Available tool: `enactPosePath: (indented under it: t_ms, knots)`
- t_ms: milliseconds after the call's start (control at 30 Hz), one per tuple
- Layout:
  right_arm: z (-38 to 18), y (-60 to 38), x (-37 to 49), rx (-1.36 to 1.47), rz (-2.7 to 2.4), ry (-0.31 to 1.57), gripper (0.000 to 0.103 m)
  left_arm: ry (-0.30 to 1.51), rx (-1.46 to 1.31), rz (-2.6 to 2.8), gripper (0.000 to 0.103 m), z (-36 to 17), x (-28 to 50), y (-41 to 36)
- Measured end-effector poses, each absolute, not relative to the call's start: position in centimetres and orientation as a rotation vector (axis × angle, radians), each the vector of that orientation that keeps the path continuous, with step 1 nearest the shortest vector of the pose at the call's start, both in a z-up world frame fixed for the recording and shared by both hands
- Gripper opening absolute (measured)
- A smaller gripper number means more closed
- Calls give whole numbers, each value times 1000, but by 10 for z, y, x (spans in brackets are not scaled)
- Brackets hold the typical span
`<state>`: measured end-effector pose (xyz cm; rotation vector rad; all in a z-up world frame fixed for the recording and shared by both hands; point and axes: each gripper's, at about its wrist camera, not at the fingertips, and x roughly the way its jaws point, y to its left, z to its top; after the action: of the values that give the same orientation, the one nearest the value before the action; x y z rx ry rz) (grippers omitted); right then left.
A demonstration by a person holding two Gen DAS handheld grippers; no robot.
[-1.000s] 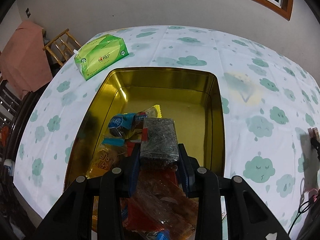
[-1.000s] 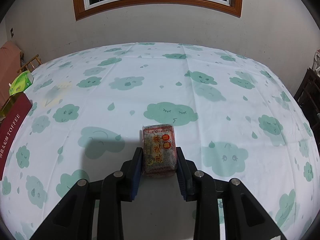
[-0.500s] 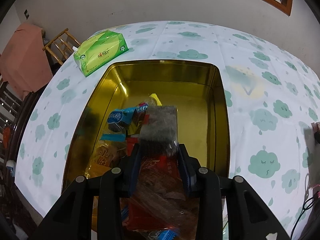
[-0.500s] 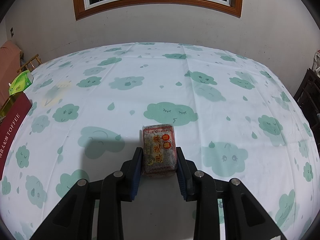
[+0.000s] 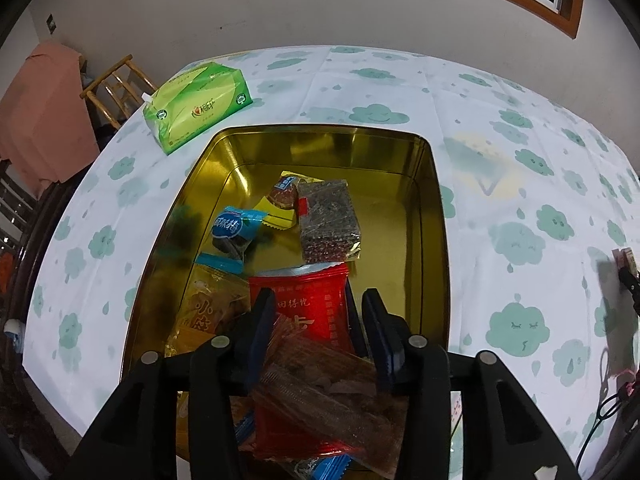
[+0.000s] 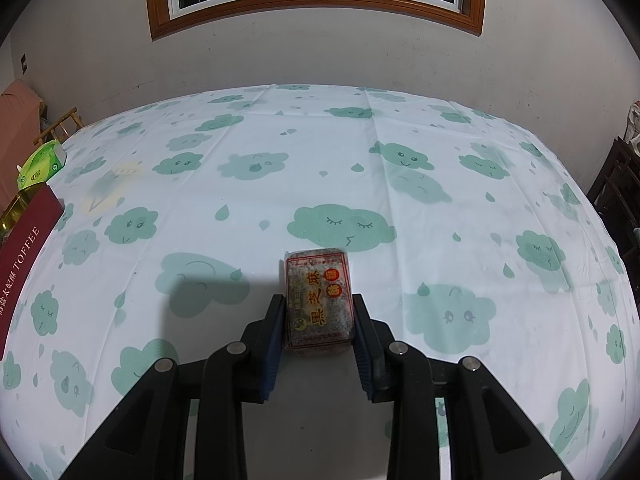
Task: Organize snacks
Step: 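Carry the grey box with red tag into the tin and open the left gripper, then lift the left gripper away from the tin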
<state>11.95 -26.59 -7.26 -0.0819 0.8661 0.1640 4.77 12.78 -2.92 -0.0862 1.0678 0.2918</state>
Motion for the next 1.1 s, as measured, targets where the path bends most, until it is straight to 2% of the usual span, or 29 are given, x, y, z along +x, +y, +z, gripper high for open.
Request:
enactPosePath:
  t_ms: [300,733,1100]
  knots:
    - [-73,-266,120,-85,163,866,32,1041,-106,268,47,-17,43,126]
    - [-73,-265,120,-86,162,866,32,967,-103,225,60,8,25,121]
    - [-72,-265,119,-91,161,866,32,939,-146,266,62,15,-7,150]
